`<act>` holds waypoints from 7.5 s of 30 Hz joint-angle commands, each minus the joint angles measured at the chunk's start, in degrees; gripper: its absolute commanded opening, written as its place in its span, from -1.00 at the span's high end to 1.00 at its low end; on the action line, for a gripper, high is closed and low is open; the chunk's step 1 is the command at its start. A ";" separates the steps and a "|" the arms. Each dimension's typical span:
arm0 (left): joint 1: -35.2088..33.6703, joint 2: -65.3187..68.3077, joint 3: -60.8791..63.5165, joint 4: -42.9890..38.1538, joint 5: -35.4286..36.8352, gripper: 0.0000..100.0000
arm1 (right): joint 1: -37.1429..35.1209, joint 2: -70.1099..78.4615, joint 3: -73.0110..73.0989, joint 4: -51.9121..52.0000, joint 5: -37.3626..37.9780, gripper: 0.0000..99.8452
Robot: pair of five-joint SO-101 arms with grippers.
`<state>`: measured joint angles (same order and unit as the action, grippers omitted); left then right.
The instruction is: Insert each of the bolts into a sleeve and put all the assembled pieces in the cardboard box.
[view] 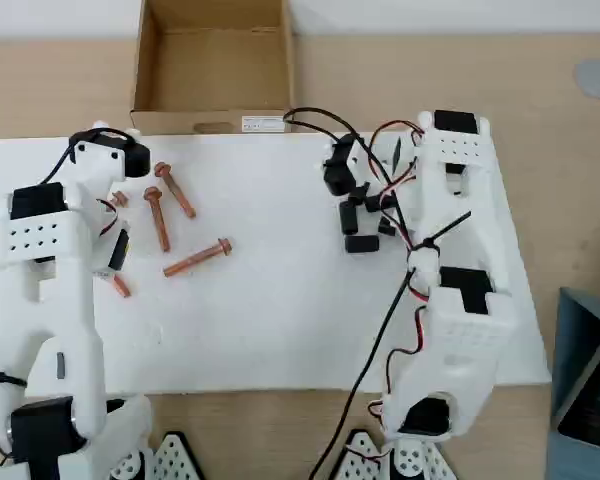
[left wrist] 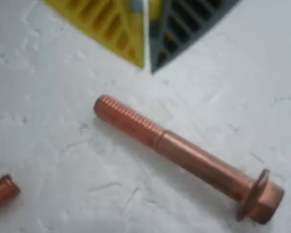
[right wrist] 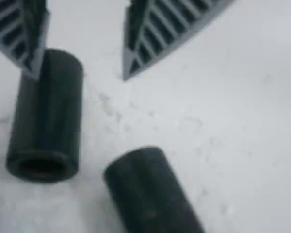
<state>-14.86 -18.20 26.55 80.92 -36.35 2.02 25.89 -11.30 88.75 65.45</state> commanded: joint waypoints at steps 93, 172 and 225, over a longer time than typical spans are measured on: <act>22.15 13.67 -17.41 5.98 -3.08 0.82 | 19.47 -91.82 50.68 3.69 -41.85 0.98; 28.31 1.63 -34.29 18.90 25.41 0.99 | 19.38 -92.97 36.35 12.92 -43.69 0.98; 34.55 -86.20 29.27 -19.87 66.02 1.00 | -49.89 -137.80 87.87 -25.41 -71.91 0.98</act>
<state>16.44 -104.26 55.91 63.78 29.23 -45.63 -103.52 76.53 64.92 -8.04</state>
